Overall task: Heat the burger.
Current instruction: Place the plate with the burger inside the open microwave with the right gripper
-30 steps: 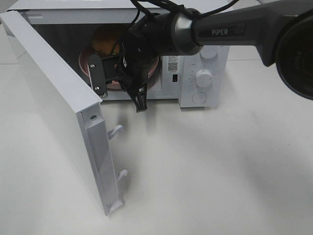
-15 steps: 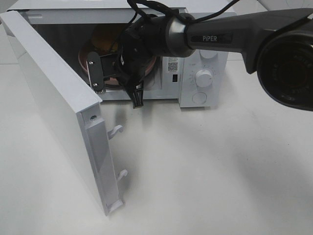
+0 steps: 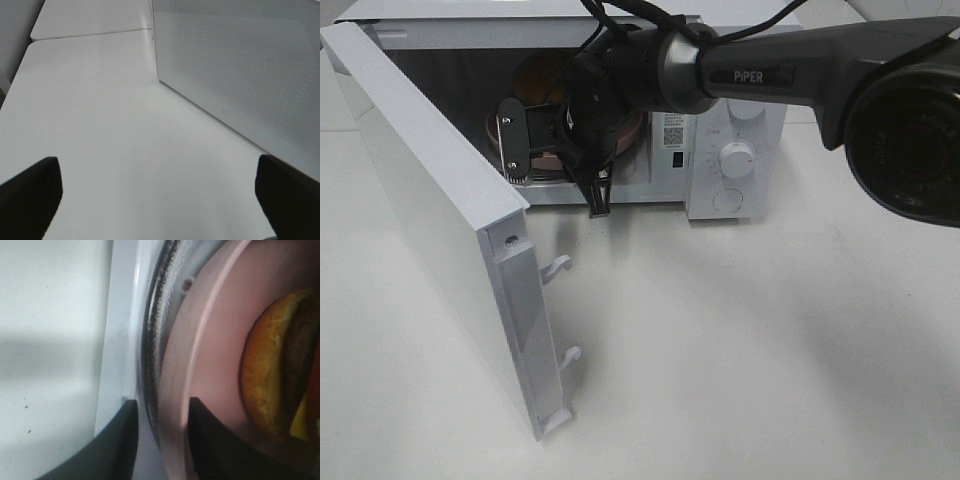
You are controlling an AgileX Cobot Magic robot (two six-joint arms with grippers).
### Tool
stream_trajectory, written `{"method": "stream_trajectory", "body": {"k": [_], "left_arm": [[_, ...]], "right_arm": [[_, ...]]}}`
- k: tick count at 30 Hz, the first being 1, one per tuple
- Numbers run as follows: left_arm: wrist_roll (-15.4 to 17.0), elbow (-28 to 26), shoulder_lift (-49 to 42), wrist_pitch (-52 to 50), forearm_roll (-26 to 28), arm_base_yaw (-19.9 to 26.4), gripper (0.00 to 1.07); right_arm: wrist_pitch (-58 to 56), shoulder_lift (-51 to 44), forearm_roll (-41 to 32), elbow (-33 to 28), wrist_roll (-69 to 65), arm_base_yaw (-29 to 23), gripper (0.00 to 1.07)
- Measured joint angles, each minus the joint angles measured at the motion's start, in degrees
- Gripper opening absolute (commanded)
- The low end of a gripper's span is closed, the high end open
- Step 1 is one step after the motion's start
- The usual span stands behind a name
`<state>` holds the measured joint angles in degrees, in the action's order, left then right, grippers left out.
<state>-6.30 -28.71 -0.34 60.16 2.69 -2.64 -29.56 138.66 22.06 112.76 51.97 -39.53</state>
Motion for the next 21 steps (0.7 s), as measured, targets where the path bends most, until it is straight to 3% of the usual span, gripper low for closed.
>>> {"method": "stream_trajectory", "body": {"k": [12, 14, 21], "left_arm": [[0.0, 0.0, 0.0, 0.0, 0.0, 0.0, 0.98], [0.0, 0.0, 0.0, 0.0, 0.0, 0.0, 0.98], [0.0, 0.0, 0.0, 0.0, 0.0, 0.0, 0.98]], "right_arm": [[-4.7, -1.4, -1.1, 0.0, -1.9, 0.0, 0.47], [-4.9, -2.2, -2.1, 0.0, -2.5, 0.0, 0.55], [-5.8, -3.2, -2.6, -0.7, -2.6, -0.6, 0.63]]}}
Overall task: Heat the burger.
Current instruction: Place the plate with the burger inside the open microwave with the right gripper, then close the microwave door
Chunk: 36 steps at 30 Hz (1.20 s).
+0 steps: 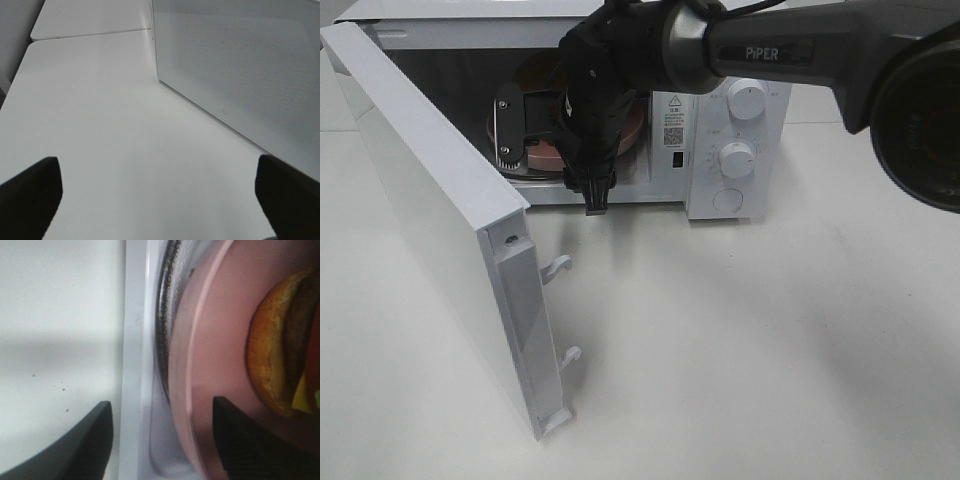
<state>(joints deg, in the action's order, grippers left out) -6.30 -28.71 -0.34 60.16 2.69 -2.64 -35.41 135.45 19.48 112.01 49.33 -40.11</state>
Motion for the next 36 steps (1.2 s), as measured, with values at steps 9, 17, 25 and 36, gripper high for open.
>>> {"method": "stream_trajectory", "body": {"k": [9, 17, 25, 36], "left_arm": [[0.0, 0.0, 0.0, 0.0, 0.0, 0.0, 0.98], [0.0, 0.0, 0.0, 0.0, 0.0, 0.0, 0.98], [0.0, 0.0, 0.0, 0.0, 0.0, 0.0, 0.98], [0.0, 0.0, 0.0, 0.0, 0.0, 0.0, 0.98]], "right_arm": [[3.6, -5.2, -0.6, -9.5, -0.1, -0.1, 0.66], [7.8, -13.5, -1.1, -21.2, -0.1, -0.1, 0.78], [11.4, -20.7, -1.1, -29.5, -4.1, -0.1, 0.77], [12.0, -30.3, -1.1, -39.2, -15.0, -0.1, 0.76]]}}
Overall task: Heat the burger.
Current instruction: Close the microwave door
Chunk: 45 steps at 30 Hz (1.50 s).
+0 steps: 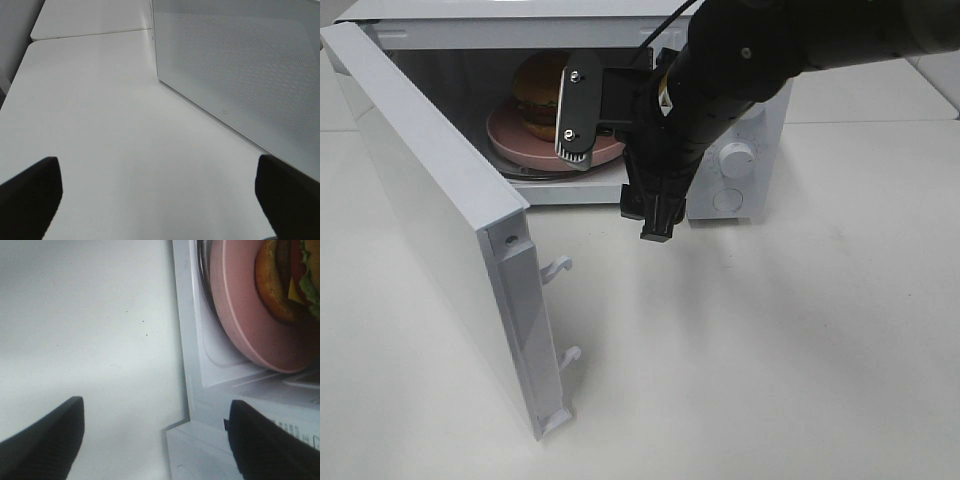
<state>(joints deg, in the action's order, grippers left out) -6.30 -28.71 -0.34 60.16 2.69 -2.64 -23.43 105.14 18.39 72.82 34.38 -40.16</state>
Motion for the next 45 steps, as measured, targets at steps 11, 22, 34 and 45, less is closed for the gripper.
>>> {"method": "stream_trajectory", "body": {"k": [11, 22, 34, 45], "left_arm": [[0.0, 0.0, 0.0, 0.0, 0.0, 0.0, 0.98], [0.0, 0.0, 0.0, 0.0, 0.0, 0.0, 0.98], [0.0, 0.0, 0.0, 0.0, 0.0, 0.0, 0.98], [0.0, 0.0, 0.0, 0.0, 0.0, 0.0, 0.98]], "right_arm": [[-0.4, -11.9, 0.0, -11.3, -15.4, 0.0, 0.76], [-11.7, -18.7, -2.2, -15.4, -29.1, 3.2, 0.76], [-24.4, -25.4, -4.7, -15.5, -40.3, 14.4, 0.76], [-32.9, -33.9, -6.1, -15.5, -40.8, 17.0, 0.76]]}}
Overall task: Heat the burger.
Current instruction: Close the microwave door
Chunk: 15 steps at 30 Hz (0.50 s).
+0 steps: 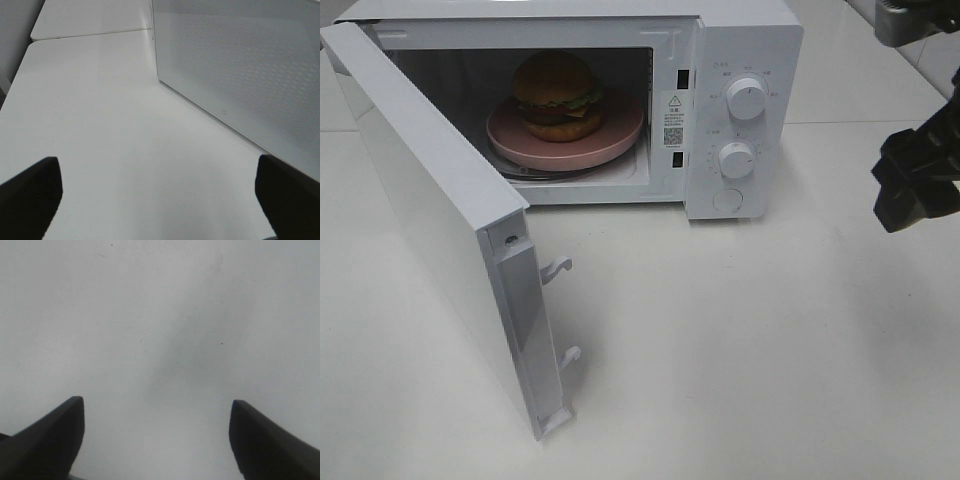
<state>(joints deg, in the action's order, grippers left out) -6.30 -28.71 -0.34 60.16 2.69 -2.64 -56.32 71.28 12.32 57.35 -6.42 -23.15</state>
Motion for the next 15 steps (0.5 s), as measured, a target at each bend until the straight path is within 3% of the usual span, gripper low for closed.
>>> {"method": "stream_trajectory", "body": {"k": [15], "left_arm": [[0.0, 0.0, 0.0, 0.0, 0.0, 0.0, 0.98]], "right_arm": [[-8.6, -14.3, -0.2, -0.1, 0.0, 0.0, 0.76]]}}
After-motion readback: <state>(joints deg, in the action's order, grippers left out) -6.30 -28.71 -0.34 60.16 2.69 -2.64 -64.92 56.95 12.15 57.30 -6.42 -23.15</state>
